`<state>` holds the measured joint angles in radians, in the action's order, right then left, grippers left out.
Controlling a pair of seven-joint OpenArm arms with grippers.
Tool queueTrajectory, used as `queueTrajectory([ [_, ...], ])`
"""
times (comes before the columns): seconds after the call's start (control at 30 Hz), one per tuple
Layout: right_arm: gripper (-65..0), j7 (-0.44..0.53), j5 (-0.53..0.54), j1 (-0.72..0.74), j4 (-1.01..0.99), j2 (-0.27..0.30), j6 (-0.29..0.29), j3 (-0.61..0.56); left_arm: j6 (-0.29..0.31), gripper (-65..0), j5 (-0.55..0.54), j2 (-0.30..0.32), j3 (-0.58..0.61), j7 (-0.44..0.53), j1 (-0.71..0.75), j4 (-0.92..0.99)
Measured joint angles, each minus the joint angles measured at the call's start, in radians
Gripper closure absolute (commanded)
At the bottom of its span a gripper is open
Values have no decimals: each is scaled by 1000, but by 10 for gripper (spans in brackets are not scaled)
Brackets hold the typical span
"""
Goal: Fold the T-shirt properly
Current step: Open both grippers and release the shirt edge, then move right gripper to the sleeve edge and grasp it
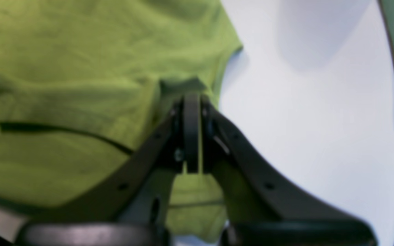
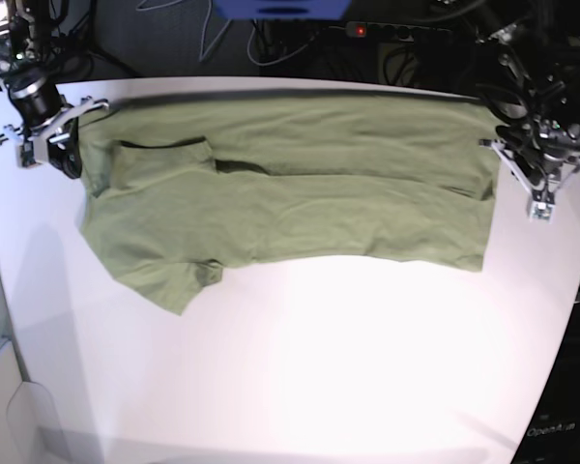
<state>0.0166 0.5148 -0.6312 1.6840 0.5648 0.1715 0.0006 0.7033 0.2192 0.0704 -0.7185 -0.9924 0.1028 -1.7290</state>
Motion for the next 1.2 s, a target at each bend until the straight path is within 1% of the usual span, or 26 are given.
queueTrajectory([
  [0.03,-16,-39,0,7,13,0,1,6,-1,-26,2,12,-13,-14,-13,0],
  [0.1,-16,-132,-3,35,38,-2,2,24,-1,-26,7,33,-33,-73,-36,-4],
  [0.13,-16,-193,-6,65,55,3,-2,29,-1,-26,11,46,-35,-104,-53,-4],
  [0.17,-16,-238,-6,97,76,6,0,26,0,-26,6,59,-35,-104,-65,-5],
  [0.2,-17,-311,-5,146,106,5,0,24,0,-26,5,72,-35,-113,-80,-5],
  [0.23,-17,-375,0,201,121,3,33,22,-1,-26,2,80,-36,-127,-93,-8],
  [0.27,-17,-451,8,262,126,-3,87,21,-1,-26,2,83,-37,-127,-99,-8],
  [0.3,-32,-544,2,336,121,-20,118,24,-1,-26,3,82,-37,-130,-103,-8],
  [0.33,-54,-603,-7,401,116,-51,152,29,-1,-26,2,82,-37,-132,-101,-8],
  [0.37,-83,-664,-11,468,114,-82,176,37,-1,-26,3,78,-36,-144,-101,-8],
  [0.4,-120,-711,9,520,103,-90,232,30,0,-26,2,77,-34,-145,-97,-9],
  [0.43,-161,-778,27,579,76,-93,277,27,-1,-26,2,76,-33,-146,-96,-9],
  [0.47,-199,-811,12,647,23,-106,282,21,0,-26,2,74,-34,-146,-96,-9],
  [0.5,-226,-842,-15,706,-37,-121,300,16,-1,-26,3,74,-34,-145,-95,-9],
  [0.53,-260,-856,-19,759,-89,-127,307,14,-1,-26,2,75,-34,-145,-93,-9],
  [0.57,-292,-850,-4,800,-132,-136,348,11,-1,-26,4,76,-34,-148,-89,-9],
  [0.6,-313,-839,11,837,-188,-143,374,2,-1,-26,10,73,-34,-150,-90,-9],
  [0.63,-334,-831,6,870,-245,-149,378,-10,0,-26,3,72,-33,-144,-90,-9],
  [0.7,-351,-843,-5,924,-362,-152,408,-41,0,-26,-4,74,-32,-139,-89,-9],
  [0.8,-361,-849,-16,999,-508,-160,486,-83,-1,-26,10,78,-35,-148,-87,-11],
  [0.87,-371,-789,-9,1057,-603,-169,505,-127,0,-26,5,76,-33,-149,-83,-34],
  [0.93,-386,-721,-3,1099,-690,-177,509,-182,-1,-26,2,77,-33,-143,-84,-49],
  [1.0,-389,-701,-8,1122,-755,-177,509,-236,0,-26,5,74,-32,-146,-81,-67],
  [1.1,-387,-638,-8,1144,-838,-180,510,-272,-1,-26,7,74,-32,-142,-80,-78],
  [1.13,-387,-599,-9,1157,-872,-182,509,-283,-1,-26,6,74,-32,-143,-79,-77],
  [1.2,-387,-554,-7,1183,-942,-189,509,-306,0,-26,5,73,-32,-145,-77,-79],
])
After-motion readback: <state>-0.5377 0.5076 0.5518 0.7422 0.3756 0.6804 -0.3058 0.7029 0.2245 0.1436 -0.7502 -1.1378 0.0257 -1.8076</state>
